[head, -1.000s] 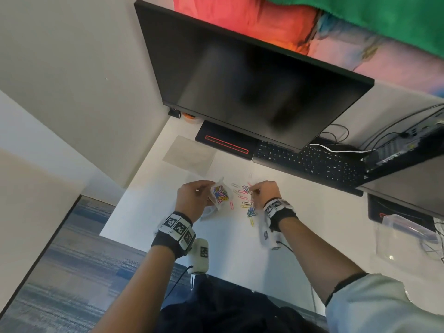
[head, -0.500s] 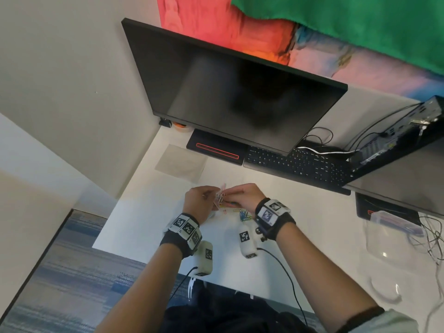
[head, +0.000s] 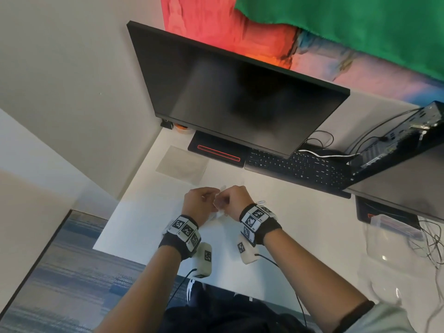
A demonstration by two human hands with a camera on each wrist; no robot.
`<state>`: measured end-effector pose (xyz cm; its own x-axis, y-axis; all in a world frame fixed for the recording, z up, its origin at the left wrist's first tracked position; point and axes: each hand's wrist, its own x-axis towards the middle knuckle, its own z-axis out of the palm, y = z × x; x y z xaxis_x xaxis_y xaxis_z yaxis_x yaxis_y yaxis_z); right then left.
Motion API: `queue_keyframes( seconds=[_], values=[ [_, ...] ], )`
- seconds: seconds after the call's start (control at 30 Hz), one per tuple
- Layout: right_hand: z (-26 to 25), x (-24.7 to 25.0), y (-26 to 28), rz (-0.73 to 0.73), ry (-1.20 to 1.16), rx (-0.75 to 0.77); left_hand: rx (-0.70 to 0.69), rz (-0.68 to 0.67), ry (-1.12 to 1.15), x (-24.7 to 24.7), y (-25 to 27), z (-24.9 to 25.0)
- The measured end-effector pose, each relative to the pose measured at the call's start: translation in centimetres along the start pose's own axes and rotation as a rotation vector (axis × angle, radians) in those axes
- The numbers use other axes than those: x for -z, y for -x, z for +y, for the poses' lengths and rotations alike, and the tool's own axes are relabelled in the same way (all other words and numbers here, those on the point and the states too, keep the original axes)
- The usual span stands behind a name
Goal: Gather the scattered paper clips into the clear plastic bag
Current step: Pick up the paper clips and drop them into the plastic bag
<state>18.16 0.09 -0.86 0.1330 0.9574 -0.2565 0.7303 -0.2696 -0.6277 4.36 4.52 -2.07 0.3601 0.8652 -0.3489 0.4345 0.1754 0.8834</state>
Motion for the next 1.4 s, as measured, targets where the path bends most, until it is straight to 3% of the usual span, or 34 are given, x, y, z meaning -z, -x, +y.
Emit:
queue_keyframes(
  seconds=[0.17,0.23,0.3,0.37,0.43,0.57,0.7,0.9,1.1,1.17,1.27,1.4],
  values=[
    [0.0,2.7,0.5,-0.004,-0.123,0.091,-0.014,0.017,0.011,1.4,0.0,-0.2],
    [1.5,3.7,-0.4,0.144,-0.211,0.038,-0.021,0.035,0.036,2.3,0.1,-0.6],
    [4.0,4.0,-2.4,0.237,-0.199,-0.107,-0.023,0.061,0.067,3.3,0.3,-1.0],
    [6.2,3.6,-4.1,0.121,0.025,-0.285,-0.017,0.091,0.089,4.3,0.6,-1.2],
    [7.6,2.4,-5.2,-0.045,0.169,-0.352,-0.002,0.116,0.107,4.9,0.9,-1.4],
    [7.6,-1.5,-5.6,-0.197,0.350,-0.162,0.009,0.127,0.127,5.5,1.3,-2.0],
    [8.6,-2.7,-3.8,-0.253,0.475,0.091,0.012,0.114,0.125,5.2,1.2,-2.1],
    [12.6,-1.9,-0.9,-0.373,0.642,0.202,0.014,0.095,0.125,3.5,1.1,-1.5],
    [12.9,-3.6,-0.9,-0.258,0.650,0.255,0.027,0.056,0.115,1.5,1.0,-1.1],
    [12.7,-4.1,-0.9,-0.212,0.625,0.209,0.042,0.046,0.123,1.1,1.0,-1.2],
    [12.1,-3.4,-0.9,-0.077,0.522,0.046,0.042,0.035,0.111,0.9,1.0,-1.0],
    [12.3,-1.0,-0.5,0.200,0.024,-0.336,0.034,0.020,0.080,0.7,1.0,-1.0]
  ],
)
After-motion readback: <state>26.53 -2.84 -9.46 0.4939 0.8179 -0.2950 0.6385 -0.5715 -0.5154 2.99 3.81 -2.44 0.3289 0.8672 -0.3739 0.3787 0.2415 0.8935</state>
